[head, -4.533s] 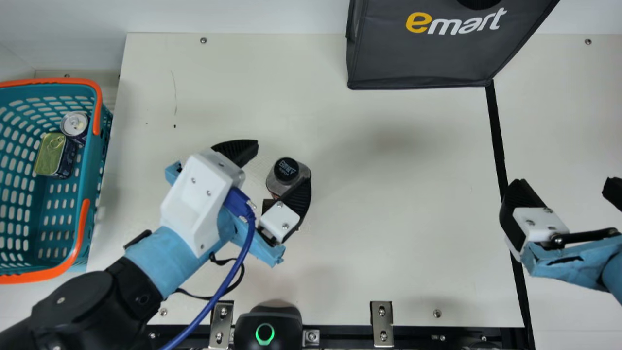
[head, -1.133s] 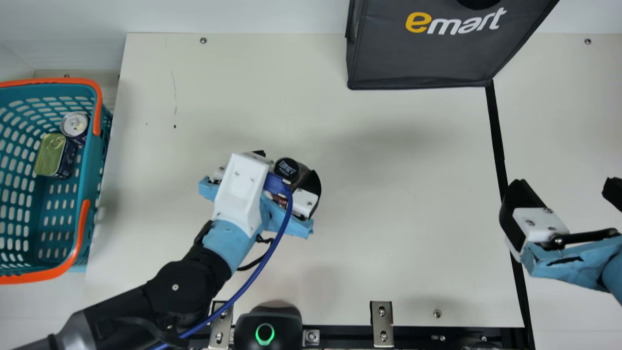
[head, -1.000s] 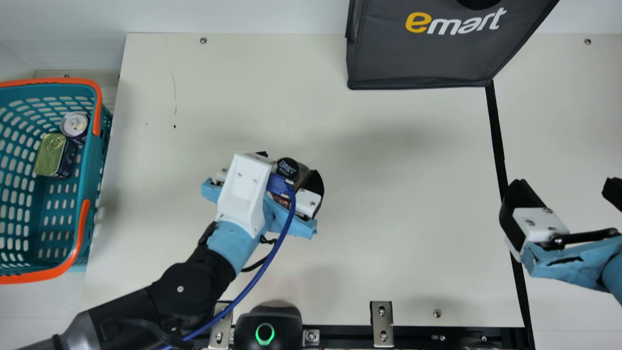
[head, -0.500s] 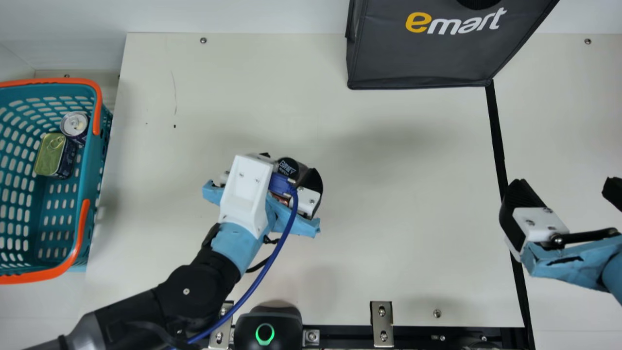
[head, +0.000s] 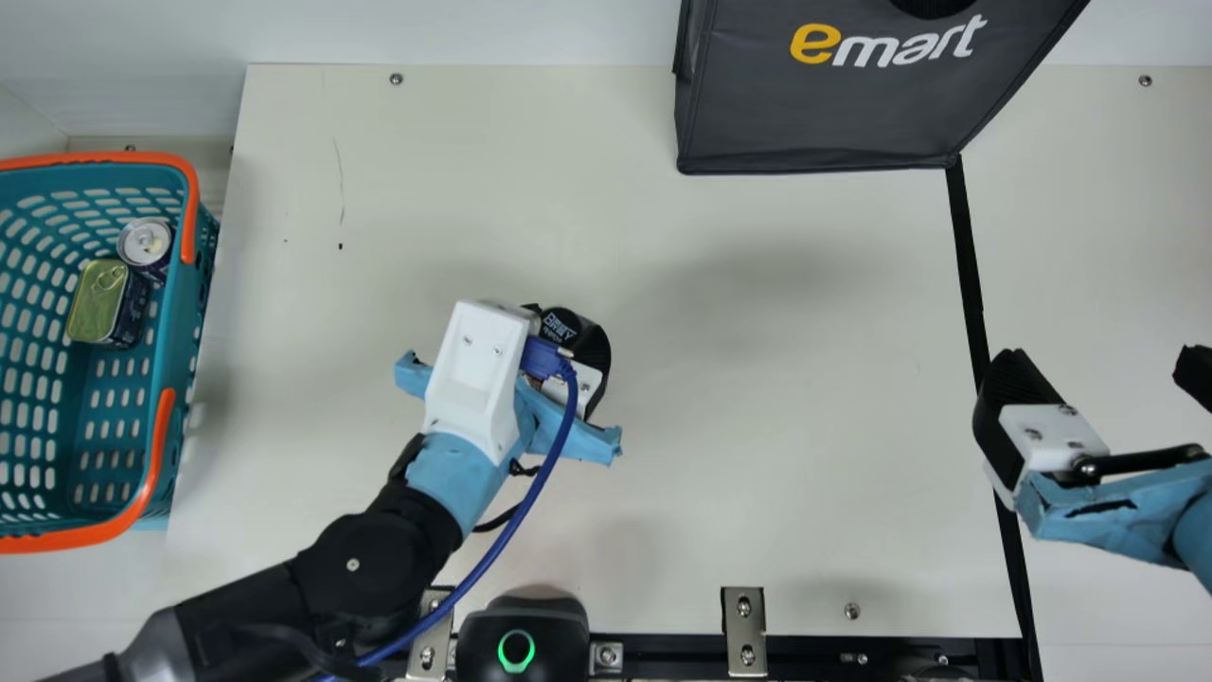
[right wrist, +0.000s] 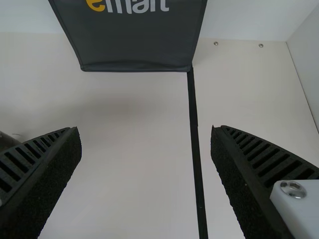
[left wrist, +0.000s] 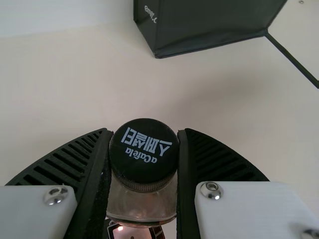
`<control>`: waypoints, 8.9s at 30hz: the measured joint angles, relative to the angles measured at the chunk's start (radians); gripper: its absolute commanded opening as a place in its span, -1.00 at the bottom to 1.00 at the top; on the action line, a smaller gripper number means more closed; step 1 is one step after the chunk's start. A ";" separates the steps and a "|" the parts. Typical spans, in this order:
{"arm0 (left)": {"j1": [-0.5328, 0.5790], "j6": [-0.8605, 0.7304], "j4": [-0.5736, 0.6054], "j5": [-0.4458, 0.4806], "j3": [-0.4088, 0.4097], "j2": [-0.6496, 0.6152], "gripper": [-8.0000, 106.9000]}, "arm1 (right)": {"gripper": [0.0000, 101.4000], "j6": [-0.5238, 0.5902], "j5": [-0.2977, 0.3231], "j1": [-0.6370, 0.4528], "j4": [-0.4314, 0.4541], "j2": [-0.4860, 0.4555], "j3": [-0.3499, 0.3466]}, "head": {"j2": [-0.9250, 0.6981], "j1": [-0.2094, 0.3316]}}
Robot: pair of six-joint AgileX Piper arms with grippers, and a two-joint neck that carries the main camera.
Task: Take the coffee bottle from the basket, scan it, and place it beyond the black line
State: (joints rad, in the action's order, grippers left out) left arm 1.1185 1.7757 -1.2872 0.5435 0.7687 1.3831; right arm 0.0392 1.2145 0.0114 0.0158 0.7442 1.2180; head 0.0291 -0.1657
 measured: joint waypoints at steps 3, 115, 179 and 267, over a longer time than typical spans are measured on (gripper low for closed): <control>-0.012 -0.035 0.011 -0.032 -0.008 -0.018 -0.68 | 0.79 0.000 0.000 0.000 0.000 0.000 0.000 | 0.000 0.000; -0.879 -3.203 2.480 0.243 -0.015 -0.166 -0.68 | 0.79 0.000 -0.001 0.000 0.000 0.000 0.000 | 0.000 0.000; -0.613 -3.358 2.581 0.170 0.106 -0.017 -0.68 | 0.79 0.000 0.001 0.000 0.000 0.000 0.000 | 0.000 0.000; -0.357 -3.068 2.428 -0.192 0.444 0.361 -0.40 | 0.79 0.000 0.003 0.000 0.000 0.000 0.000 | 0.000 0.000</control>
State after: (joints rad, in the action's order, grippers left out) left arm 0.7612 -1.2924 1.1408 0.3520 1.2127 1.7436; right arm 0.0392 1.2171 0.0114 0.0158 0.7442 1.2180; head 0.0291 -0.1657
